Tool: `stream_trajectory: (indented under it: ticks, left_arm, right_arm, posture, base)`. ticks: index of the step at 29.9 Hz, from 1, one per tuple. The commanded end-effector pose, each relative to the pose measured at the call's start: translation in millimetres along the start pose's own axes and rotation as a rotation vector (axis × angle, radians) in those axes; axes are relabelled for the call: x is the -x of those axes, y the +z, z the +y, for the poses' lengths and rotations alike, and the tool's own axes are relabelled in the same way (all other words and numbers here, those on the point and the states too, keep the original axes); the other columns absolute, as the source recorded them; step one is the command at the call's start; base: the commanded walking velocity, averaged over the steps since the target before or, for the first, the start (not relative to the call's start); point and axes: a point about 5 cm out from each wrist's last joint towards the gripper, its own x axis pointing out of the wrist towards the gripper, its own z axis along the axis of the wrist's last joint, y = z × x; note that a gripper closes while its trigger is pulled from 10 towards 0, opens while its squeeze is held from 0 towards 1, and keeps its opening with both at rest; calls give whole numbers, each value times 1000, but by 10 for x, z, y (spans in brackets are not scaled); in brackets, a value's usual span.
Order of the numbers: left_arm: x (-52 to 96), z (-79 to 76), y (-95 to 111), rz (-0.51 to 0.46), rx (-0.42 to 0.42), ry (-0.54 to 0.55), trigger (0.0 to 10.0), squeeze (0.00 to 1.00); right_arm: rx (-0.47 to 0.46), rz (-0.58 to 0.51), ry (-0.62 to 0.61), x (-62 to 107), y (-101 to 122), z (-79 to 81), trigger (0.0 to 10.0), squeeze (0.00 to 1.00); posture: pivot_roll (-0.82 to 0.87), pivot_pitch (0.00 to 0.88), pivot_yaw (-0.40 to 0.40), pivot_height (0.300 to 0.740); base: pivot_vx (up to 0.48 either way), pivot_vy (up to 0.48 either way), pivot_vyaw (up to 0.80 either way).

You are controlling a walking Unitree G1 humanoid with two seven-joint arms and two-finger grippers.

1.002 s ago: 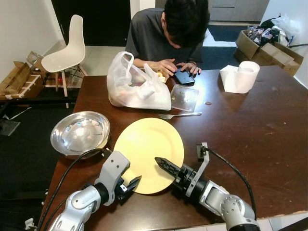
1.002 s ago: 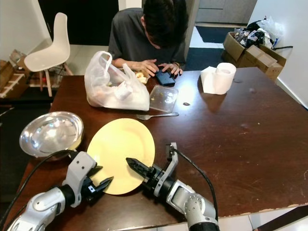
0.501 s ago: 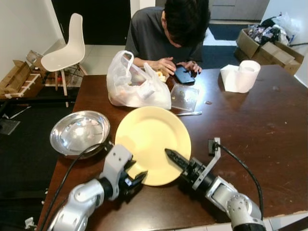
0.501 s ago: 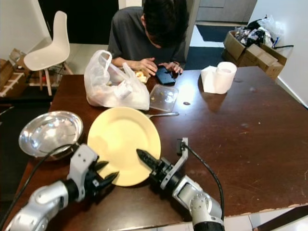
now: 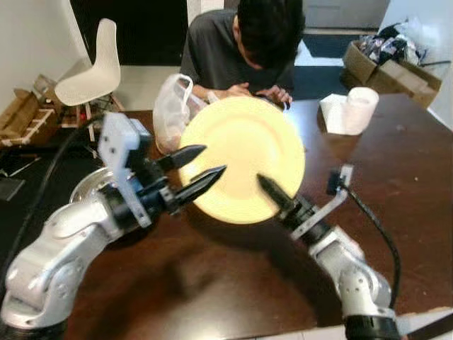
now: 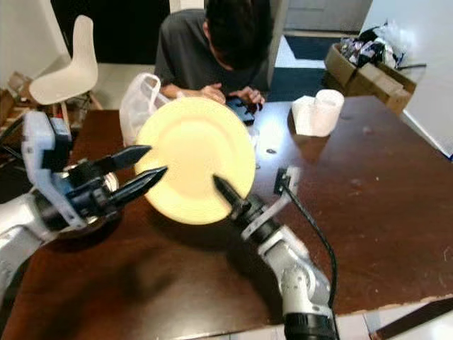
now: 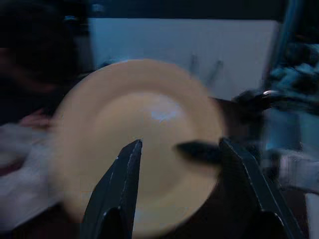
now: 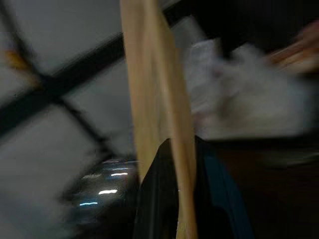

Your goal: Setting the table

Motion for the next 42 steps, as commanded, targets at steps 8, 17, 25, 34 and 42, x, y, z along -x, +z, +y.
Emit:
stream_trajectory:
  ticks: [8, 17, 25, 34, 42]
  left_arm:
    - [91, 338, -468, 209, -66, 543, 10000, 0]
    - [-62, 171, -643, 269, -80, 590, 10000, 0]
    - [-18, 191, -802, 275, -35, 700, 10000, 0]
    - [20, 297, -850, 271, -71, 773, 10000, 0]
    - [-8, 339, -825, 245, -78, 793, 10000, 0]
  right_arm:
    - [296, -135, -164, 65, 387, 189, 10000, 0]
    - [188, -286, -299, 98, 453, 359, 10000, 0]
    - [267, -197, -354, 235, 219, 380, 10000, 0]
    - [313, -120, -364, 246, 68, 342, 10000, 0]
    - [320, -94, -369, 202, 4, 288, 10000, 0]
  posture:
    - [-42, 0, 61, 740]
    - [-81, 0, 75, 740]
    - [-118, 0, 97, 740]
    - [-109, 0, 85, 740]
    - [-96, 0, 77, 740]
  base:
    - [0, 0, 0]
    - [0, 0, 0]
    - [0, 0, 0]
    - [0, 0, 0]
    - [0, 0, 0]
